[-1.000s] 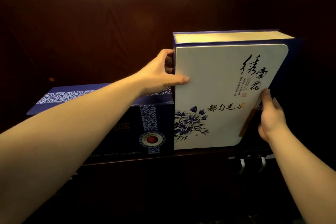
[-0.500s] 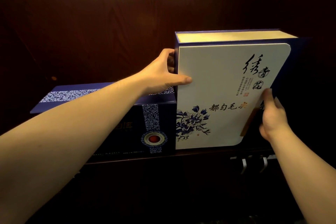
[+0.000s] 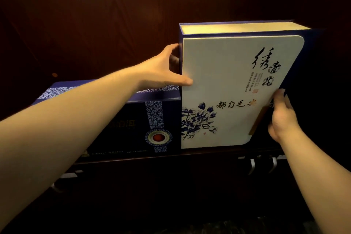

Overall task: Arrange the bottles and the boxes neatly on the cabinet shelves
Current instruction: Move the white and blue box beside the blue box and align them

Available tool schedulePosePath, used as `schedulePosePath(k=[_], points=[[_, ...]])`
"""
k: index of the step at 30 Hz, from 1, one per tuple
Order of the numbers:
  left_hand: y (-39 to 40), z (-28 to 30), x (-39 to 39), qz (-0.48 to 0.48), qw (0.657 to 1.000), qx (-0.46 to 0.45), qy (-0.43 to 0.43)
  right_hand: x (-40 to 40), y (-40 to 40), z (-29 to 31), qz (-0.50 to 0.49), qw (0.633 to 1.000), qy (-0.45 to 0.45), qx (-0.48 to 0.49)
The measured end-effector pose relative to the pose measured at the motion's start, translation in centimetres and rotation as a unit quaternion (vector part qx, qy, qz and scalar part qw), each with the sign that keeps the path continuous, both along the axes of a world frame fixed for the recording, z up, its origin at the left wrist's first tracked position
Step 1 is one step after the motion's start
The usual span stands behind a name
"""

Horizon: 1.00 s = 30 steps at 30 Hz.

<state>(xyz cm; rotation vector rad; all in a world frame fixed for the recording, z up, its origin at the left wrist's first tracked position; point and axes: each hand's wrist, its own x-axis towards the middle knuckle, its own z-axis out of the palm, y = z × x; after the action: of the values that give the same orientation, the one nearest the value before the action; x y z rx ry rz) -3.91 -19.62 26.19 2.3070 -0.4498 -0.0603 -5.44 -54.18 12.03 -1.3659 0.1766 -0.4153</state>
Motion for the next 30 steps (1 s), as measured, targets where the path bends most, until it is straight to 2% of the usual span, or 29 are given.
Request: schedulePosePath(k=[4, 7, 9, 12, 18, 30], points=[[3.6, -0.7, -0.7, -0.010, 0.973, 0.232, 0.014, -0.5, 0.1, -1.3, 0.014, 1.000, 0.012, -0.012], [6.0, -1.4, -0.7, -0.004, 0.945, 0.327, 0.031, -0.9, 0.0, -2.6, 0.034, 0.999, 0.029, -0.020], [6.7, -1.5, -0.5, -0.006, 0.933, 0.358, 0.036, -0.9, -0.2, -3.3, 0.057, 0.997, 0.043, -0.012], [6.7, -1.6, -0.2, -0.010, 0.931, 0.364, 0.022, -0.7, -0.5, -4.4, 0.066, 0.995, 0.071, 0.017], [6.6, -1.8, 0.0, -0.010, 0.947, 0.321, 0.023, 0.1, -0.7, -5.2, 0.073, 0.994, 0.075, 0.038], [6.6, -1.9, -0.1, -0.010, 0.960, 0.278, 0.027, 0.3, -0.3, -4.9, 0.084, 0.993, 0.087, 0.017]])
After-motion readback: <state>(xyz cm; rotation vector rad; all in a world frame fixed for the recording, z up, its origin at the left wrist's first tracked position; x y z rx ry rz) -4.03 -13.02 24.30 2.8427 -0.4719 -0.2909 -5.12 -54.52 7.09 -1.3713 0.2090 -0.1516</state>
